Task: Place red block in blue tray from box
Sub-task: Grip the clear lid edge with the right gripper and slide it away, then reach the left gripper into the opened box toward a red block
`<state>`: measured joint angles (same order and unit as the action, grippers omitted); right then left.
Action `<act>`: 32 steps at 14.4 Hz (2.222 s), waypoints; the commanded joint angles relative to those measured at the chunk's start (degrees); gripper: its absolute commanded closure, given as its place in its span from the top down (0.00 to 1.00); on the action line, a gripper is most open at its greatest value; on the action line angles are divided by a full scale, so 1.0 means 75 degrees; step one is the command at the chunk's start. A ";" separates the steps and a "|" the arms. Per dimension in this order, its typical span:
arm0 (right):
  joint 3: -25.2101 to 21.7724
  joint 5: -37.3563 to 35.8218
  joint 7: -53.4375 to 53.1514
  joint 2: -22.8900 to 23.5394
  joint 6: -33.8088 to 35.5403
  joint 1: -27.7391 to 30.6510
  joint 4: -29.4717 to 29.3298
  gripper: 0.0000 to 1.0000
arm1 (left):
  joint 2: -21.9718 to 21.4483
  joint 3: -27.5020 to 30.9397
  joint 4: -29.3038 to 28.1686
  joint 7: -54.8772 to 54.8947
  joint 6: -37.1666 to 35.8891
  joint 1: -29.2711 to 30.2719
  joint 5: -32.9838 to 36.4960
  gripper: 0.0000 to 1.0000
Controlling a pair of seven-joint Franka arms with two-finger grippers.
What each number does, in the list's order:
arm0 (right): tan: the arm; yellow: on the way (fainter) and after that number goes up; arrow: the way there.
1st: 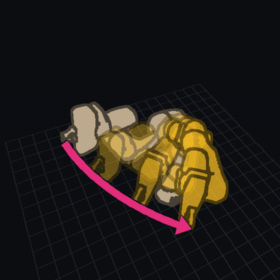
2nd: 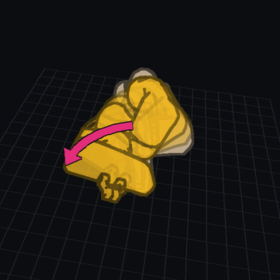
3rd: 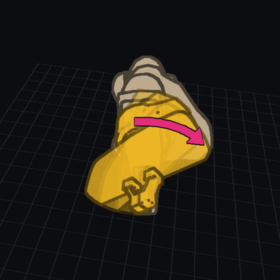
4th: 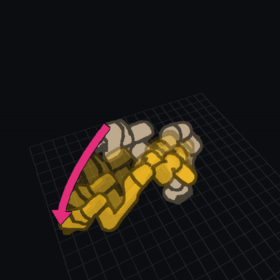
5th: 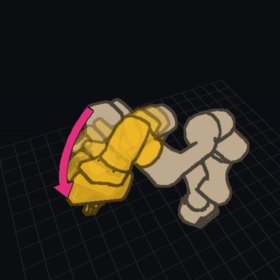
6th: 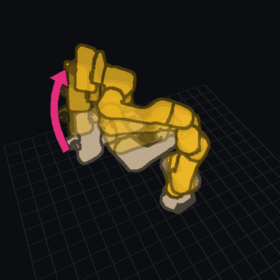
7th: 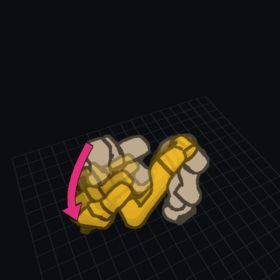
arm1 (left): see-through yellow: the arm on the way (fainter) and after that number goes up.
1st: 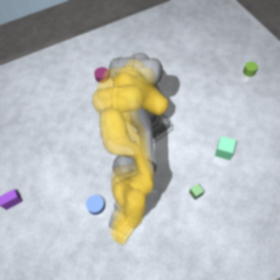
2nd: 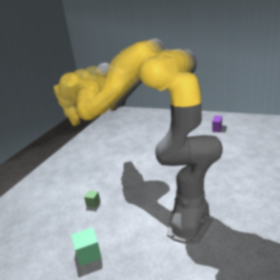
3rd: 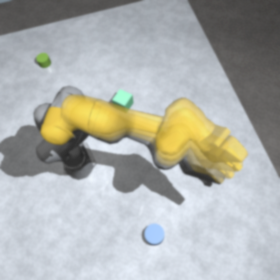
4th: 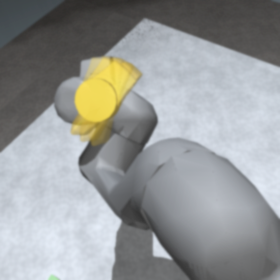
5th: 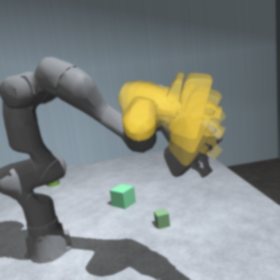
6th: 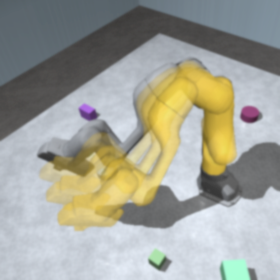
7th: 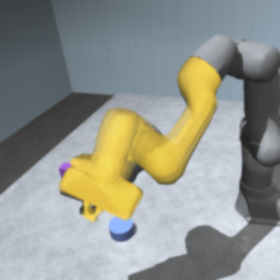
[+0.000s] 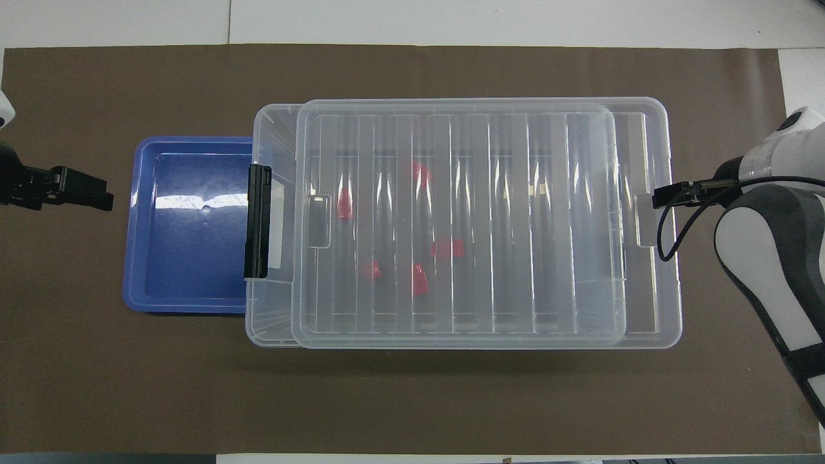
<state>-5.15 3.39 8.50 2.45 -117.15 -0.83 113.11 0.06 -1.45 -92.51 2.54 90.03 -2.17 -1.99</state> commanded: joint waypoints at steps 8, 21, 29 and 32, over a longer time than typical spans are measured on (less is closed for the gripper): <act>-0.0367 -0.0007 0.1842 -0.0081 -0.0165 0.0708 0.0025 1.00 | -0.0067 -0.0193 -0.0028 -0.0011 0.0134 -0.0167 -0.0110 1.00; -0.1223 -0.0007 0.3272 -0.0022 -0.0353 0.0755 -0.0057 1.00 | 0.0927 -0.0276 -0.1597 -0.3723 0.3799 -0.3213 0.0487 1.00; -0.1575 -0.0194 0.3718 0.0001 -0.0505 0.0744 -0.0116 1.00 | 0.2017 -0.0276 -0.2360 -0.4066 0.5818 -0.3471 0.0511 1.00; -0.1599 -0.0194 0.3718 0.0001 -0.0470 0.0662 -0.0116 1.00 | 0.2545 -0.0264 -0.2384 -0.4148 0.6147 -0.3635 0.0511 1.00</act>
<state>-16.90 2.95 35.03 2.41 -120.36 4.12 112.41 17.14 -4.29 -109.86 -26.87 133.50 -27.76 0.59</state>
